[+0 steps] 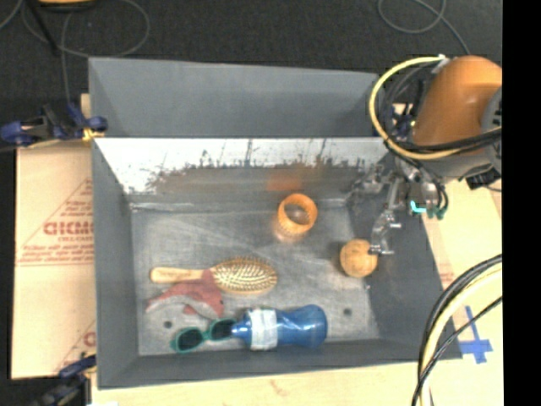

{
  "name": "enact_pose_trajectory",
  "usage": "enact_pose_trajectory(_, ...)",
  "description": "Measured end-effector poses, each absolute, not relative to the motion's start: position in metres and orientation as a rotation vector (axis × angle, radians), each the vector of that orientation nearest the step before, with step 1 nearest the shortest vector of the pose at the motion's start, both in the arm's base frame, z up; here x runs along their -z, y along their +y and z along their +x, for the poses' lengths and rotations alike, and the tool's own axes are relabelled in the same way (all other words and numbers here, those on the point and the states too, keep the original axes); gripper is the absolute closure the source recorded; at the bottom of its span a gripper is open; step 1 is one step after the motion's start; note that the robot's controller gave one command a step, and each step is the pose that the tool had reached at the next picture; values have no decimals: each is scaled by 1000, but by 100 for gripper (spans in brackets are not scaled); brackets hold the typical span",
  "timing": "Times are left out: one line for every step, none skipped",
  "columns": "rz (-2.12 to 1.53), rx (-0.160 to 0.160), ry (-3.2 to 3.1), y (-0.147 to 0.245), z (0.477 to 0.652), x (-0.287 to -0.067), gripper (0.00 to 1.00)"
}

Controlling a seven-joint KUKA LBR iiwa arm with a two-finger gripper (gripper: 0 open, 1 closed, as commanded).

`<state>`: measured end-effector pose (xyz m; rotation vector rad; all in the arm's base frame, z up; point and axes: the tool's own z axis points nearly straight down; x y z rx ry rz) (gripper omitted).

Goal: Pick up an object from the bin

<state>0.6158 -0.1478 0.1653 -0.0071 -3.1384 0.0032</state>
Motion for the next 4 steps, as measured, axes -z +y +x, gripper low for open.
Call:
enact_pose_trajectory(-3,-6,-3146,-147,617,-170,0)
enact_pose_trajectory(159,-6,-3148,-148,586,-158,0)
enact_pose_trajectory(537,-5,-3098,-159,572,-125,0)
enact_pose_trajectory(-204,-1,-3141,-149,578,-84,100)
